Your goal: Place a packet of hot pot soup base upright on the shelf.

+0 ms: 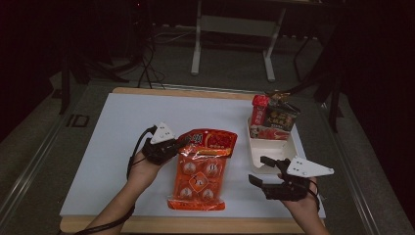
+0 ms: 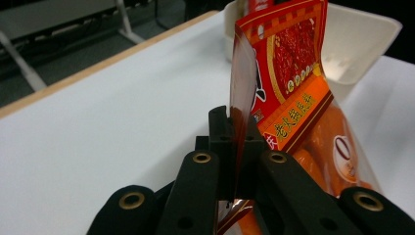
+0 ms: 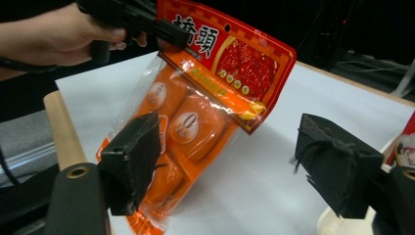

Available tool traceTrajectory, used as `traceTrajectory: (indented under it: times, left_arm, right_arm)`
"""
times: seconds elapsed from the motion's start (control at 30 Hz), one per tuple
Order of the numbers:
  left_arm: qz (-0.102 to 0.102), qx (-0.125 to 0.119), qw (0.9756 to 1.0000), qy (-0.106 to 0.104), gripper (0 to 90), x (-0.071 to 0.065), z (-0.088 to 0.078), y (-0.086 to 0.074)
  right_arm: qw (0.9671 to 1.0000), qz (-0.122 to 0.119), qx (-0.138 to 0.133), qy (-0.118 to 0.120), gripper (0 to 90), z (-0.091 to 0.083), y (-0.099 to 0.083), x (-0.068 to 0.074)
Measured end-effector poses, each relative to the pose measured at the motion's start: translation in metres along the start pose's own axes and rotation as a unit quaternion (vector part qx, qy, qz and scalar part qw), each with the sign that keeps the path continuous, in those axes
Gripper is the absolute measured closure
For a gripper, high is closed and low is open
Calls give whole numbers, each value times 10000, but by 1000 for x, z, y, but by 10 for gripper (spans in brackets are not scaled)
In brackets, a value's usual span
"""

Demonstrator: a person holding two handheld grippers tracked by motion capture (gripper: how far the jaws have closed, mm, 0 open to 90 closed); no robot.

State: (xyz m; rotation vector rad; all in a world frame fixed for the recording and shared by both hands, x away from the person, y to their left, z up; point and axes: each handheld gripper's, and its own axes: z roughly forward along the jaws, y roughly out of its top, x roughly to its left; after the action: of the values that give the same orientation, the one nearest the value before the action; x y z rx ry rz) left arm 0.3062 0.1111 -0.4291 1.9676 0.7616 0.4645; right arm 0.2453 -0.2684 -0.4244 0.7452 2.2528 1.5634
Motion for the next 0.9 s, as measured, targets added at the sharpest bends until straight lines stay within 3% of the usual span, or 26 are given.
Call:
traceTrajectory:
  times: [0.4,0.7,0.83,0.9]
  left_arm:
    - [253,-331,9984,-373,900,-22,-18,13]
    - [658,-635,9933,-702,900,-48,-30,24]
    - [731,-734,9906,-890,900,-59,-35,30]
    - [723,-796,9898,-935,900,-62,-37,33]
  right_arm:
    - [9999,-89,22,-123,264,19,10,-2]
    - [10000,-4,-10,-24,295,33,14,-10]
    - [10000,22,-25,39,352,34,14,-11]
    - [9997,-16,-100,230,465,33,13,-9]
